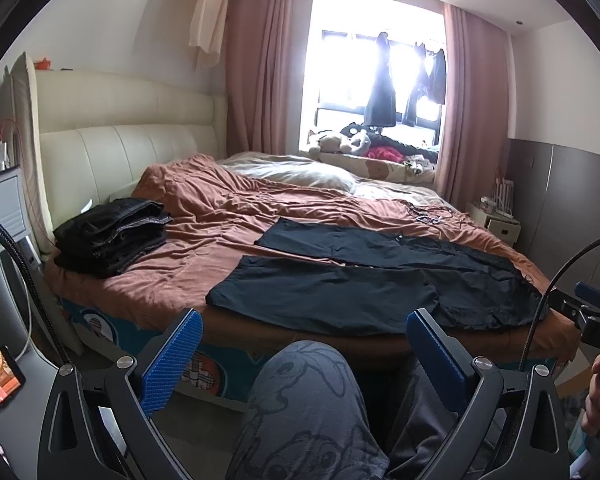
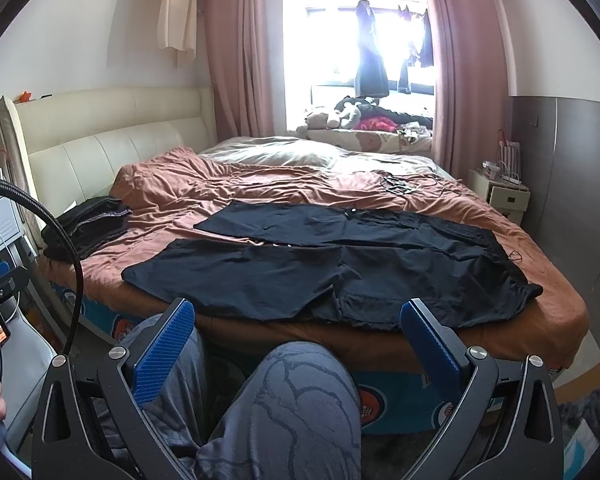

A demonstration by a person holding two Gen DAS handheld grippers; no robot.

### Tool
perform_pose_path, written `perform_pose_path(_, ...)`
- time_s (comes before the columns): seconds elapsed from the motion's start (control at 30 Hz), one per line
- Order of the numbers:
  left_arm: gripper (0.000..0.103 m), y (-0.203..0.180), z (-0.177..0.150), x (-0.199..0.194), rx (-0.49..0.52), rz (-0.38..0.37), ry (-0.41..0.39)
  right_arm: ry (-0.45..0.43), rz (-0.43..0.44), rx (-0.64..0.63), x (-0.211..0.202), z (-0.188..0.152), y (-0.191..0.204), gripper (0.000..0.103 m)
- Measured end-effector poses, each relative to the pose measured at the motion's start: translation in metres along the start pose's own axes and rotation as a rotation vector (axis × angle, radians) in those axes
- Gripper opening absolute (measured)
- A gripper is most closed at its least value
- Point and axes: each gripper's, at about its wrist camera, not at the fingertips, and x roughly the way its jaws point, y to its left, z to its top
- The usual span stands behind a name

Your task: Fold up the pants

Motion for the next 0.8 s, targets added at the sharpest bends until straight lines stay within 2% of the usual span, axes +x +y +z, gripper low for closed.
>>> perform_pose_path(0.57,0.103,-0.001,0.001,-0.002,-0.005,-0.002,-0.003,0.003,-0.006,0.006,0.002,0.0,-0.003,0.103)
perform_pose_path(0.8,0.103,-0.004,0.006,0.003,0.002,-0.022,-0.003,0.008,-0.012,0.047,0.005,0.006,-0.013,0.103)
